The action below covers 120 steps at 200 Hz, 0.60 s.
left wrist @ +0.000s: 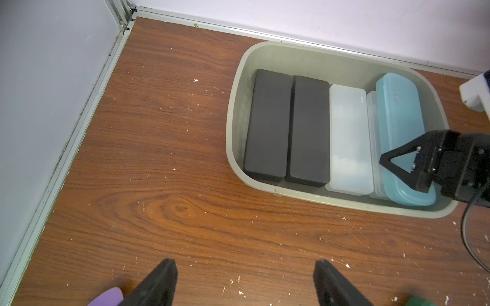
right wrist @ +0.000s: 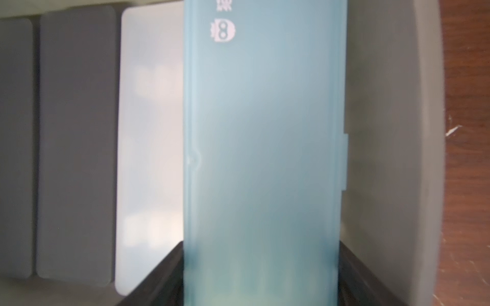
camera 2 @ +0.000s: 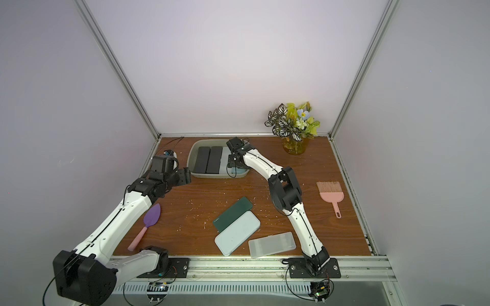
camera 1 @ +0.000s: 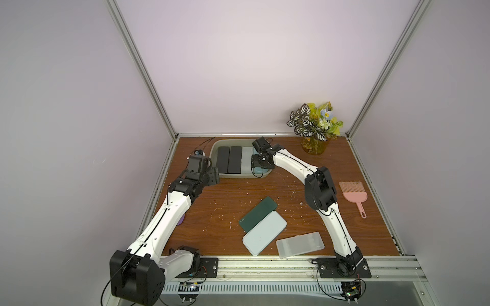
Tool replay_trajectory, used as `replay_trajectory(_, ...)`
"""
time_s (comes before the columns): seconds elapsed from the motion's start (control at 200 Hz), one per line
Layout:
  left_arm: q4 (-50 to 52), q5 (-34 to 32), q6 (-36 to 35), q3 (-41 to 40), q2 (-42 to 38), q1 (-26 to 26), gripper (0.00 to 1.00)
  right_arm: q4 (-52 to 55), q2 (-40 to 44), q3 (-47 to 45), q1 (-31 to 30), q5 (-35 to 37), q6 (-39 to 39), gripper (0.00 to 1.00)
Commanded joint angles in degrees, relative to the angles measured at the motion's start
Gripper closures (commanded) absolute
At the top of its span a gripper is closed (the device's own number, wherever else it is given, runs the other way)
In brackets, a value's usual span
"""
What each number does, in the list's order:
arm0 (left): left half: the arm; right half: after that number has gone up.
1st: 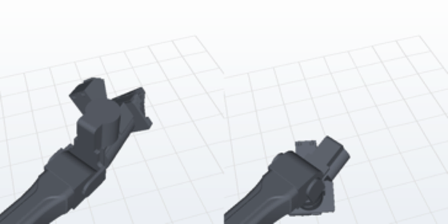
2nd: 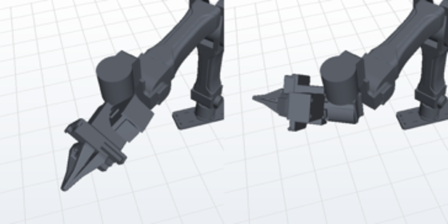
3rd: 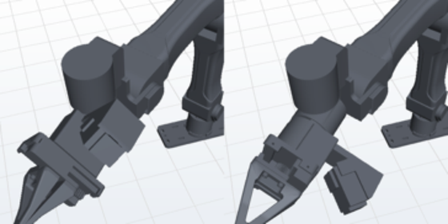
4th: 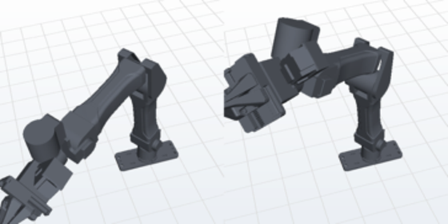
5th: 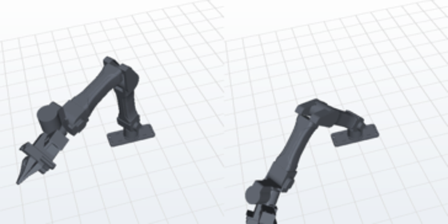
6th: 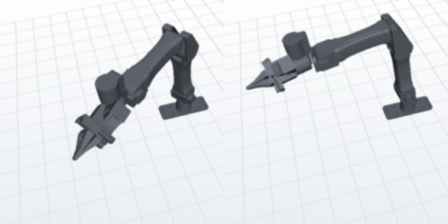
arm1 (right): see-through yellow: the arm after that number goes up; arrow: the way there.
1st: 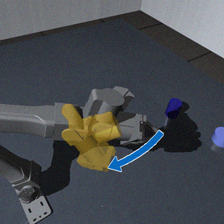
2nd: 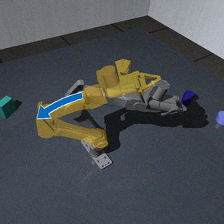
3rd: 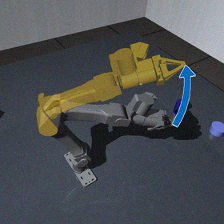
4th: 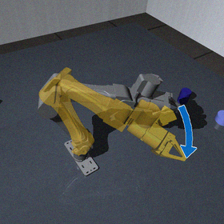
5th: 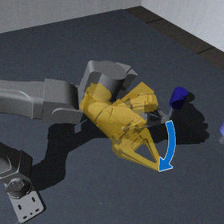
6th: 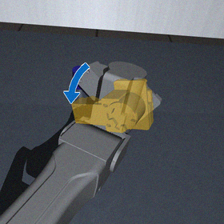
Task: Put the pencil case into the storage box
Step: Place the pencil case at the storage box.
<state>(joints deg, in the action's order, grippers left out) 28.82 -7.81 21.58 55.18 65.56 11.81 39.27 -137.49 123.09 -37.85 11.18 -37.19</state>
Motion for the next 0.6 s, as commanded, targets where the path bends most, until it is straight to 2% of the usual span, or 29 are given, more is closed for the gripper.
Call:
replay_trajectory(0.0,0.8,-0.8,-0.98,-0.33,-0.96,-0.88,0.18,0.13,0.19,2.63,0.38,3.96,-3.4,0.38)
replay_trajectory(0.285,0.8,-0.79,-1.24,-0.61,-1.12,-0.91,0.17,4.37,-2.51,7.76,0.27,5.37,-3.84,0.18)
replay_trajectory(0.596,1.08,-0.7,-1.43,-0.6,-1.25,-0.84,0.17,5.91,0.32,9.8,-0.62,7.43,-1.73,0.01)
